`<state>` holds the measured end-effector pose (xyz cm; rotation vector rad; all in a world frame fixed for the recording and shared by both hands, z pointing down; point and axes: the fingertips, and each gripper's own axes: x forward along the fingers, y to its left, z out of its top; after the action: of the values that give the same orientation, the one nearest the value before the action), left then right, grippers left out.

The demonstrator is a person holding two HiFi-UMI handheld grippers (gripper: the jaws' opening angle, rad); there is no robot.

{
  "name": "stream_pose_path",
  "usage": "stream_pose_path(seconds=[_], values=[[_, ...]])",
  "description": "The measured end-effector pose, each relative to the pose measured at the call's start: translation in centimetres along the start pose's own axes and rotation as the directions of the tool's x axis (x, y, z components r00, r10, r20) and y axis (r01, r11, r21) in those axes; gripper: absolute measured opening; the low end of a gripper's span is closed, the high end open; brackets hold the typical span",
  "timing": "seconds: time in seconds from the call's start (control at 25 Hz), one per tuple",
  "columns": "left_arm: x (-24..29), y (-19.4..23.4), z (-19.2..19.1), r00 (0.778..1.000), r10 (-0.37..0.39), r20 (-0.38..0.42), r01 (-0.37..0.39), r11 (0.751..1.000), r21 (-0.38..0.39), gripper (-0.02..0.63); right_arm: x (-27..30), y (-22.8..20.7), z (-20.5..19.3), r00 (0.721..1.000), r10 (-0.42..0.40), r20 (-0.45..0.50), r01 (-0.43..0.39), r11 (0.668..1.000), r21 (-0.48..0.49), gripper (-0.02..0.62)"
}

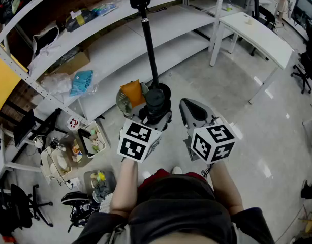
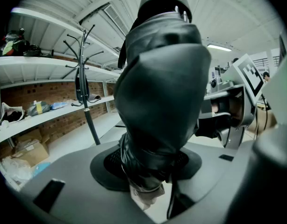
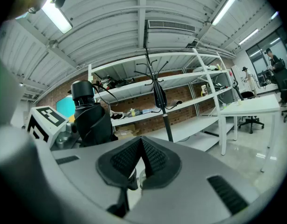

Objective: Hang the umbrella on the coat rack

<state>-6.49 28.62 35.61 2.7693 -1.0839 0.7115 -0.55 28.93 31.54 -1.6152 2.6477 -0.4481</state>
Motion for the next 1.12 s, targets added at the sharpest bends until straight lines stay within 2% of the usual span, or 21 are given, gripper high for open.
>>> stream_pose_path(seconds=[0.28,0.6,0.92,1.12], values=[[1.2,0.9,0.4,1.0,-0.006,0.026,0.008,0.998,-0.06,0.202,1.4,-0.7,-0.6,1.0,-0.007,-0.03,0.006,1.0,-0.024,0.017],[3.1,1.7,0.7,0.998,0.008,0.064,0.003,0.986,-0.166,0.202,2.1,-2.7,-1.9,0.997,-0.032,-0.067,0.031,0.999,-0.013,0.017],[4.3,1.8,1.8,0.996,0.017,0.087,0.0,0.983,-0.183,0.202,2.3,-5.2,-2.4,0.995,-0.06,-0.08,0.062,0.998,0.024,0.018],[4.8,1.9,2.8,0.994,-0.005,0.108,0.028,0.976,-0.217,0.202,2.3,-6.4,-2.3,0.994,-0.069,-0.08,0.071,0.997,0.026,0.018]])
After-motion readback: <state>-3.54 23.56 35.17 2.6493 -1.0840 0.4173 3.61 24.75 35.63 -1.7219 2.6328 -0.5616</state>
